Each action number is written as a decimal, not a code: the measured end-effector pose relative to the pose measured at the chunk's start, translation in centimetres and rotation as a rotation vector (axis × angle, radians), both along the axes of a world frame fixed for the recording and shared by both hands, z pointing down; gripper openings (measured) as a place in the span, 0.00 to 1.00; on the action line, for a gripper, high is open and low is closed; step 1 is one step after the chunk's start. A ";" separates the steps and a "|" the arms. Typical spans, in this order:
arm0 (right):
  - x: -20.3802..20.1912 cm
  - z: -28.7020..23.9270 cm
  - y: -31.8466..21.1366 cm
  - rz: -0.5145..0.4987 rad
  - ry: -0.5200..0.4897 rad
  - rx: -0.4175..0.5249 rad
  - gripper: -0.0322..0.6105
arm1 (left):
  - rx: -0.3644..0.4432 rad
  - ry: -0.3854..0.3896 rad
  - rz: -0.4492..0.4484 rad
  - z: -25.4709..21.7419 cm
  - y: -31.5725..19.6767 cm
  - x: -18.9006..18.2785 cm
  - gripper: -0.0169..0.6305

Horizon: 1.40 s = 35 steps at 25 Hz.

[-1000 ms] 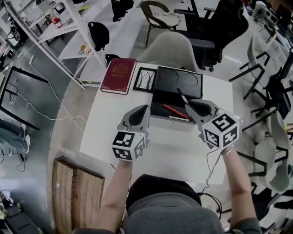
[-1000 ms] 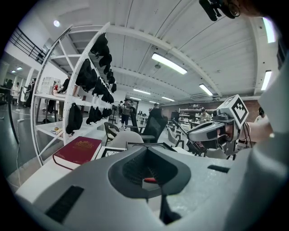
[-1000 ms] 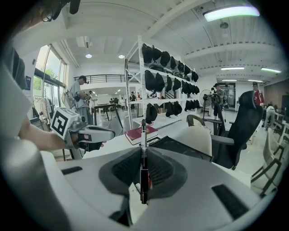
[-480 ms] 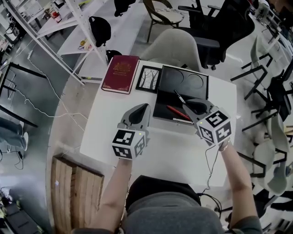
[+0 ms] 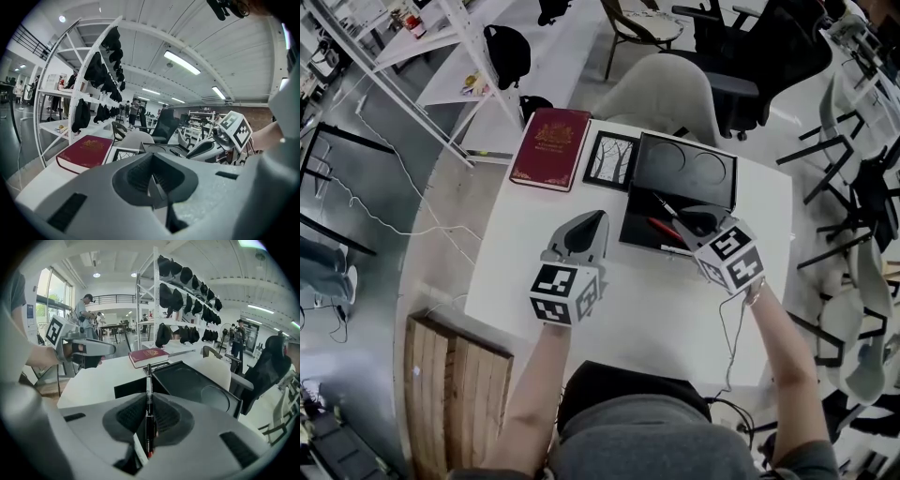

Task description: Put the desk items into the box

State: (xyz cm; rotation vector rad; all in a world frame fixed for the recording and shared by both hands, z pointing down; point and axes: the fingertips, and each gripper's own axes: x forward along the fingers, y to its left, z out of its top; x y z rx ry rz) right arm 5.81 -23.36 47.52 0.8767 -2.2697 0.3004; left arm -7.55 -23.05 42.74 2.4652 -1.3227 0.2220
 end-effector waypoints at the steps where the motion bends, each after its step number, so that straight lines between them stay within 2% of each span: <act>1: 0.0 0.4 0.0 -0.005 0.014 -0.004 0.12 | -0.001 0.000 -0.001 0.0 -0.1 -0.1 0.04; 22: 0.5 7.1 -1.3 -0.033 0.260 -0.118 0.12 | -0.025 0.010 -0.026 1.0 -1.0 -2.2 0.04; 30: 0.8 8.5 -1.3 -0.040 0.339 -0.146 0.12 | -0.031 0.012 -0.014 1.3 -1.1 -2.0 0.04; 35: 0.9 9.0 -1.5 -0.044 0.354 -0.149 0.12 | -0.033 0.013 -0.016 1.3 -1.2 -2.1 0.04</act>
